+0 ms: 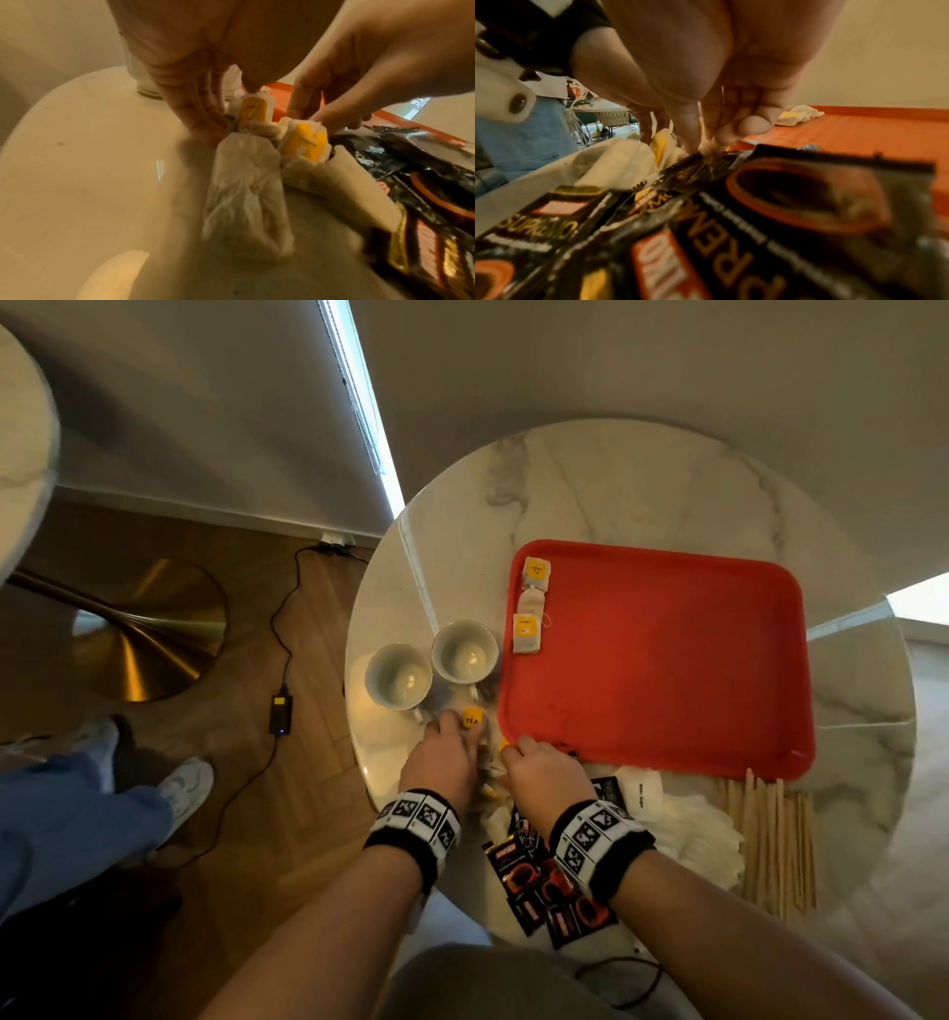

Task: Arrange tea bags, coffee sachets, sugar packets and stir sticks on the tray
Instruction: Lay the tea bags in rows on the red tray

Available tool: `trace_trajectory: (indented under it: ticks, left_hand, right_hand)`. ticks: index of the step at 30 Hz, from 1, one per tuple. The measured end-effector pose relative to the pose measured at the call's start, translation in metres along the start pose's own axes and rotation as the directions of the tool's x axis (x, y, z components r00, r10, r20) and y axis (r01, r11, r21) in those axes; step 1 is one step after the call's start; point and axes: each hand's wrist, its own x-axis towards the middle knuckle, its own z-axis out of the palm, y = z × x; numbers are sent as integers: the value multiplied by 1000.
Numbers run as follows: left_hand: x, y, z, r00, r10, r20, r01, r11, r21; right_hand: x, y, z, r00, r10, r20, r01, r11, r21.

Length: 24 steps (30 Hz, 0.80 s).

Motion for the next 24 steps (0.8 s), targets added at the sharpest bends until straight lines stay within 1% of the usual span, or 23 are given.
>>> trace_trajectory:
  ticks: [2, 5, 7, 9, 11, 13, 15, 19, 21, 24]
  left_hand:
    - [2, 1, 4, 1000, -27, 1, 27, 1000, -6]
    - [3, -2, 6, 999, -49, -14, 48, 996, -69]
    - [2, -5, 7, 999, -38, -26, 34, 993, -112]
    - [2, -8, 8, 1000, -5, -25, 2, 993, -119]
    - [1, -10, 8, 1000, 15, -27, -19, 992, -124]
    - [1, -11, 7, 1000, 7, -29, -12, 987, -159]
    - [-2, -12, 5, 1000, 11, -28, -16, 981, -192]
    - [-12, -12, -2, 998, 53, -36, -62, 956, -285]
    - [-18, -8, -7, 994, 94, -48, -105, 934, -341]
    - [-26, 4, -13, 986, 153, -62, -165, 877, -452]
  right_hand:
    - [0, 1, 0, 999, 27, -30, -26, 998, 55]
    - [-5, 6, -8, 997, 71, -28, -65, 982, 176]
    - [-12, 11, -14, 993, 101, -55, -84, 966, 243]
    - [-20, 17, -20, 992, 117, -52, -94, 940, 328]
    - [-25, 24, -23, 992, 118, -39, -86, 882, 462]
    - [-29, 30, -26, 991, 125, -36, -78, 794, 603]
    - [-32, 34, -28, 988, 152, -30, -90, 722, 686]
    - [-38, 38, -33, 983, 183, -22, -104, 650, 753]
    - [-41, 39, -37, 982, 185, -44, -82, 624, 777]
    - [-44, 39, -46, 976, 192, -107, -27, 590, 807]
